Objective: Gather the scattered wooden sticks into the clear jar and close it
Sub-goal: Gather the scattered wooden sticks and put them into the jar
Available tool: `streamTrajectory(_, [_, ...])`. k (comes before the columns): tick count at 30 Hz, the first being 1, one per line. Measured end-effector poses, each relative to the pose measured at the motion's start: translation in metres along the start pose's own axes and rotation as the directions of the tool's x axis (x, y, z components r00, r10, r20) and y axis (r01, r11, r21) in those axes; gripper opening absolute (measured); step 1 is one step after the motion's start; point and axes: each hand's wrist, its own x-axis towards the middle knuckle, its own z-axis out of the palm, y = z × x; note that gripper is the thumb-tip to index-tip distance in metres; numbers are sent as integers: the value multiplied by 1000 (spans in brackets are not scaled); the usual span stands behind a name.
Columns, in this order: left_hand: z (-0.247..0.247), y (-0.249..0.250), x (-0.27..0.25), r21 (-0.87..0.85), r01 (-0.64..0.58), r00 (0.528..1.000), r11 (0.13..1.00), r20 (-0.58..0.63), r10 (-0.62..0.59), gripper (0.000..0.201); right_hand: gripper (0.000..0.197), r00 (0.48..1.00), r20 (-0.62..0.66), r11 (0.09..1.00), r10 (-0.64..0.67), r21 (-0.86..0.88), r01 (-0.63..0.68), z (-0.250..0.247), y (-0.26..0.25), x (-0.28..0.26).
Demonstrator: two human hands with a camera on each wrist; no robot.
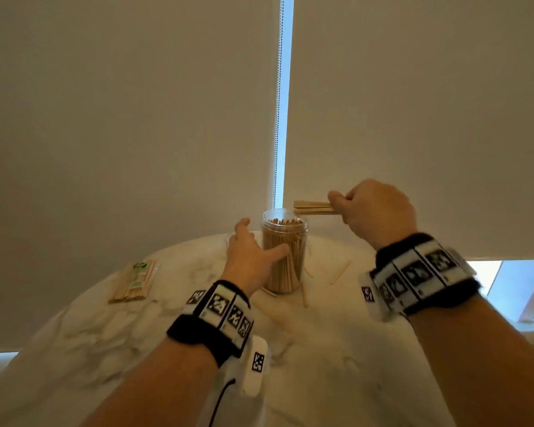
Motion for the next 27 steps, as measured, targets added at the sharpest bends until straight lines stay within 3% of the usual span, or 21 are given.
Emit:
streamTrajectory(3, [11, 9, 29, 98, -21, 1000, 995, 7, 20, 142, 38, 989, 39, 957, -141, -251, 146, 9, -29, 34])
streamTrajectory(6, [25, 3, 52, 17, 14, 997, 1000, 70, -15, 164, 22, 955, 146, 846, -256, -445, 295, 22, -57, 54])
streamTrajectory(7, [30, -4, 57, 0, 15, 996, 1000, 89, -15, 161, 22, 940, 185, 805, -288, -485, 342, 26, -63, 57])
streamTrajectory(10, [39, -28, 63, 32, -53, 997, 998, 60, 51, 126, 32, 878, 329, 731, -347, -491, 474, 36, -75, 69])
streamTrajectory(12, [40, -32, 64, 34, -69, 997, 997, 49, 68, 118, 43, 833, 433, 709, -343, -462, 532, 39, -79, 75])
streamTrajectory(14, [40, -32, 66, 44, -68, 996, 997, 58, 66, 115, 41, 806, 493, 701, -327, -446, 557, 41, -82, 78])
streamTrajectory(20, [40, -28, 65, 96, -60, 997, 994, 58, 54, 116, 48, 775, 541, 643, -326, -474, 601, 52, -92, 77])
streamTrajectory(23, [40, -28, 65, 113, -56, 998, 992, 48, 50, 115, 44, 798, 497, 603, -340, -536, 591, 57, -97, 78])
streamTrajectory(27, [41, -28, 67, 120, -56, 998, 991, 41, 51, 114, 31, 807, 497, 659, -317, -497, 565, 74, -103, 80])
